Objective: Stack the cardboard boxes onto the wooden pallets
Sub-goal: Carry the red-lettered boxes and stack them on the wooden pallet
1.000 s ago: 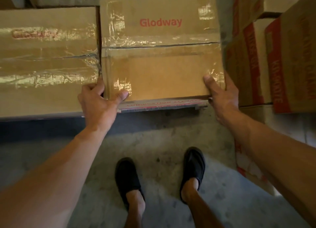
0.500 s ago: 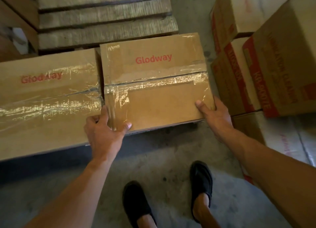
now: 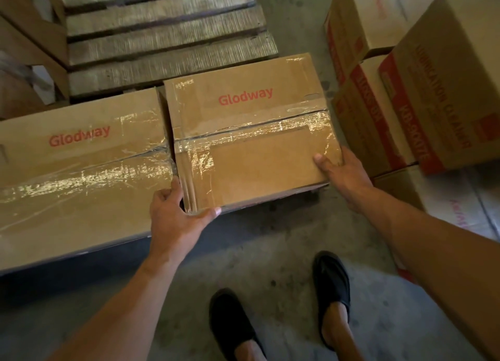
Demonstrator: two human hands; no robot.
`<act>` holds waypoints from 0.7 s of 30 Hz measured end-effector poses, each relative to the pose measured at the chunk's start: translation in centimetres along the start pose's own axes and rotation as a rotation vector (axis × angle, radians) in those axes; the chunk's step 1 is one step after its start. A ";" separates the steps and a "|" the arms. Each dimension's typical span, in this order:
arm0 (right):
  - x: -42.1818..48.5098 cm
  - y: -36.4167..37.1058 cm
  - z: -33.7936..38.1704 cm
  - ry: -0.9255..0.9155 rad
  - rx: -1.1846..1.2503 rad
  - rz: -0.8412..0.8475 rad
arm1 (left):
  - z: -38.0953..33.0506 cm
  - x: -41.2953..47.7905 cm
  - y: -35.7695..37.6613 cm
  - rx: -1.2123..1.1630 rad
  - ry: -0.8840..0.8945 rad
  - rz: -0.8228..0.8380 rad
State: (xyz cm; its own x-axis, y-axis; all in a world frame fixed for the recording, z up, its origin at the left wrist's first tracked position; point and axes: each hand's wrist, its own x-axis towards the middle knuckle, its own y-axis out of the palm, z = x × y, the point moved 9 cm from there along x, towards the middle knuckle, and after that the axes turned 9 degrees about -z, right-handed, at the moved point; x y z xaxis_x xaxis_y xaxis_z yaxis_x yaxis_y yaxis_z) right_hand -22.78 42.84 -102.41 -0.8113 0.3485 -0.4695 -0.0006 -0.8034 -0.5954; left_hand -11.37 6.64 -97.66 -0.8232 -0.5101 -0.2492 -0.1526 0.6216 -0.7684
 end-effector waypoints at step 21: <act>-2.9 -13.7 2.7 0.146 0.175 -0.500 | -16.2 3.2 -1.0 -0.013 0.345 -0.031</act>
State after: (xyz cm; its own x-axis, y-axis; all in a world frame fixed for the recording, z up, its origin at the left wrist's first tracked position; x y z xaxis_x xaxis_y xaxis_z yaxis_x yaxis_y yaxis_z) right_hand -21.98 51.56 -91.11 -0.5980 0.7615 -0.2501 -0.4724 -0.5869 -0.6575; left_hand -22.69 14.03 -88.12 -0.9541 -0.2995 -0.0097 -0.1860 0.6173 -0.7644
